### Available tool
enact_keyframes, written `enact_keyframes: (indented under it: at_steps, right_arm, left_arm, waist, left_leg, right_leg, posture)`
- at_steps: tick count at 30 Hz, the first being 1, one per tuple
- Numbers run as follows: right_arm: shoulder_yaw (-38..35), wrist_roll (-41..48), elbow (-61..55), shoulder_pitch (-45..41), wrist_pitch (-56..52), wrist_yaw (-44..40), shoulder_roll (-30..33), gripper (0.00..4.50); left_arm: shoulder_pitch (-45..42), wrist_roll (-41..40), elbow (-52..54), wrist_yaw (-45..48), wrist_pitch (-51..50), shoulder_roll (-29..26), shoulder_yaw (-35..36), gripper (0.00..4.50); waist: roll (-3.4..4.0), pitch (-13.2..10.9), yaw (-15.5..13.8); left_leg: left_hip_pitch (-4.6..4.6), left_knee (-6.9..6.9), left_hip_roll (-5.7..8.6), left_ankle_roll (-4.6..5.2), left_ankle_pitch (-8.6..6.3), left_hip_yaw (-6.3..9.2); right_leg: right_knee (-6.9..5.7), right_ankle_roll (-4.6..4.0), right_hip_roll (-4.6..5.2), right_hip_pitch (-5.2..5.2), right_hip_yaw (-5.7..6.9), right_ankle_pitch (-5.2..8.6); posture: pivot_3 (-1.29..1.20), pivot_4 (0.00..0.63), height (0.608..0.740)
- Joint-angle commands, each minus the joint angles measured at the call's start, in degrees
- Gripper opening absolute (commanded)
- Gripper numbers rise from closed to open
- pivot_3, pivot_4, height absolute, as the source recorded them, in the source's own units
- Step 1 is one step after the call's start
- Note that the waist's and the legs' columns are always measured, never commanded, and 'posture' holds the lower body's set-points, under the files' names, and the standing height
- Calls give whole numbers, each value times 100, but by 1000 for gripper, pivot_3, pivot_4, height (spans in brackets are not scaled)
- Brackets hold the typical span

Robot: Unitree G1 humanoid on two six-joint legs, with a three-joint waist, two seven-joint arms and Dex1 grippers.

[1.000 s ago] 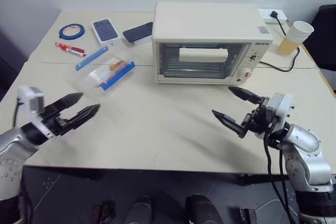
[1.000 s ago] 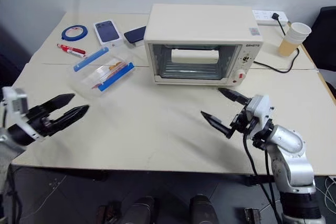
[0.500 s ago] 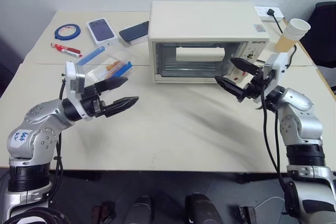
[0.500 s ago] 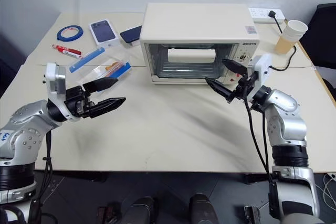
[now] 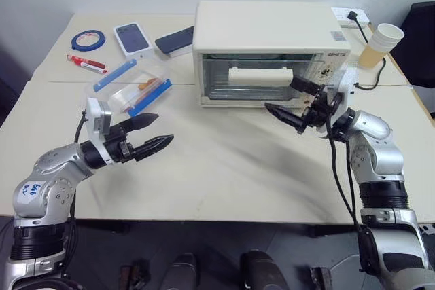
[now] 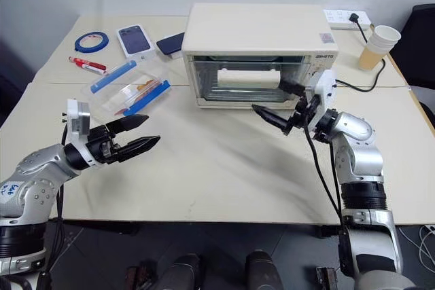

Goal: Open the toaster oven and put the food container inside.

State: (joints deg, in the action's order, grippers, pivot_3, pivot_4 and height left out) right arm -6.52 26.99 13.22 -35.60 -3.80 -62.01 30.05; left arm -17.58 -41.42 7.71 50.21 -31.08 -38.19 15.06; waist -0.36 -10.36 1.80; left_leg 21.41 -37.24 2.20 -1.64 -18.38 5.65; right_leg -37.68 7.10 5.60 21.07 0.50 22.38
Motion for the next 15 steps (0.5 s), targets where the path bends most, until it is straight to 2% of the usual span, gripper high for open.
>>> enact_keyframes:
  at_steps: [1,5,8,14,15]
  right_arm:
    - [38,-167,-481,330,418,-391,313,4500]
    - [-61,-357,-447,530,918,-417,381,4500]
    - [-143,-428,-297,514,1126,-354,384,4500]
    - [-125,-486,-252,564,1315,-312,350,4500]
    - [-123,-488,-263,578,1321,-298,348,4500]
  left_arm:
    - [-440,-45,-250,21,34,57,42,4309]
    - [-1058,-181,-614,42,10,307,11,3539]
    - [-1599,203,-1119,116,359,563,-266,2873]
    - [-2993,925,-2879,261,1443,1311,-657,1304]
    - [-3174,971,-3145,279,1596,1437,-644,1192]
  waist:
    - [0,0,-18]
    - [0,0,-24]
    - [0,0,-24]
    - [-1,-1,-19]
    - [-1,-1,-17]
  left_leg:
    - [0,0,1,0,0,-1]
    - [3,-16,5,0,0,0]
    - [4,-27,11,1,0,0]
    - [7,-47,13,1,0,1]
    - [11,-50,13,1,0,0]
  right_leg:
    - [-3,0,0,0,0,0]
    - [-7,0,-4,-1,3,0]
    - [-12,1,-8,-5,5,0]
    - [-15,1,-17,-3,17,-1]
    - [-21,2,-19,-3,20,-1]
  posture:
    - [0,150,740]
    - [0,150,740]
    - [0,150,740]
    - [0,150,740]
    - [0,150,740]
